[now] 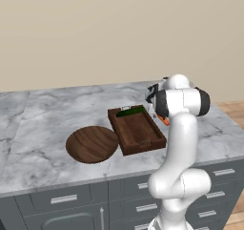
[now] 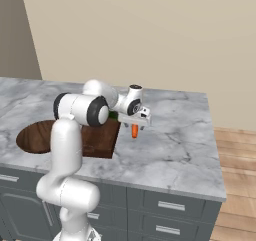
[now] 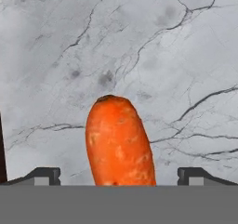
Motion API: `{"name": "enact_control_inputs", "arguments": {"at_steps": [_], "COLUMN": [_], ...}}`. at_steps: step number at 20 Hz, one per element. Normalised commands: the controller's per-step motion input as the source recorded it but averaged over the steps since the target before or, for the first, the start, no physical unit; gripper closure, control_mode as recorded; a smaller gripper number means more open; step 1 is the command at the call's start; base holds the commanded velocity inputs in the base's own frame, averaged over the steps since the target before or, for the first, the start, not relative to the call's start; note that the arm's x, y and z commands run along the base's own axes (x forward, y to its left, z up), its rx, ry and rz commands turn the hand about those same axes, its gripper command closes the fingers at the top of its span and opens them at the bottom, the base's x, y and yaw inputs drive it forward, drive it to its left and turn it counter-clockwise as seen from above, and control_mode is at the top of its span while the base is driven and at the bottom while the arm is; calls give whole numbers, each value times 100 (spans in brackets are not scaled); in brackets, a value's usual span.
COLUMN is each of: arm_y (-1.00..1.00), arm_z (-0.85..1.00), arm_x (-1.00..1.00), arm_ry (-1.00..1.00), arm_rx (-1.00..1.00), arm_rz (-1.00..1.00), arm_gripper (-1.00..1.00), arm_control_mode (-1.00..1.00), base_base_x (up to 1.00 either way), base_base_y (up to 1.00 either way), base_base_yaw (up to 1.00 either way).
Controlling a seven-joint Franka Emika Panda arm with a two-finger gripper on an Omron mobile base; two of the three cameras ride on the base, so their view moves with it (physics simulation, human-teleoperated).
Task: Place the two vegetables and bowl onto the tray for setting up a vegetable dip station.
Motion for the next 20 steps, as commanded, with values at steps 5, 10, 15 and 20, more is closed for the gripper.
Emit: {"name": "enact_control_inputs", "arguments": {"at_steps": [5, 10, 15, 20], "arm_y": [-1, 0, 0, 1], "arm_z": [-23, -10, 0, 11], "arm_x": [18, 2, 0, -16], "arm_ry": [0, -3, 0, -13], "arm_rx": [0, 0, 0, -2], "arm_rz": [0, 0, 0, 6], "arm_gripper": [100, 100, 100, 100], "arm_control_mode": [-100, -100, -100, -100], "base_base_x": [0, 0, 0, 0], "base_base_y": [0, 0, 0, 0], "base_base_yaw": [0, 0, 0, 0]}}
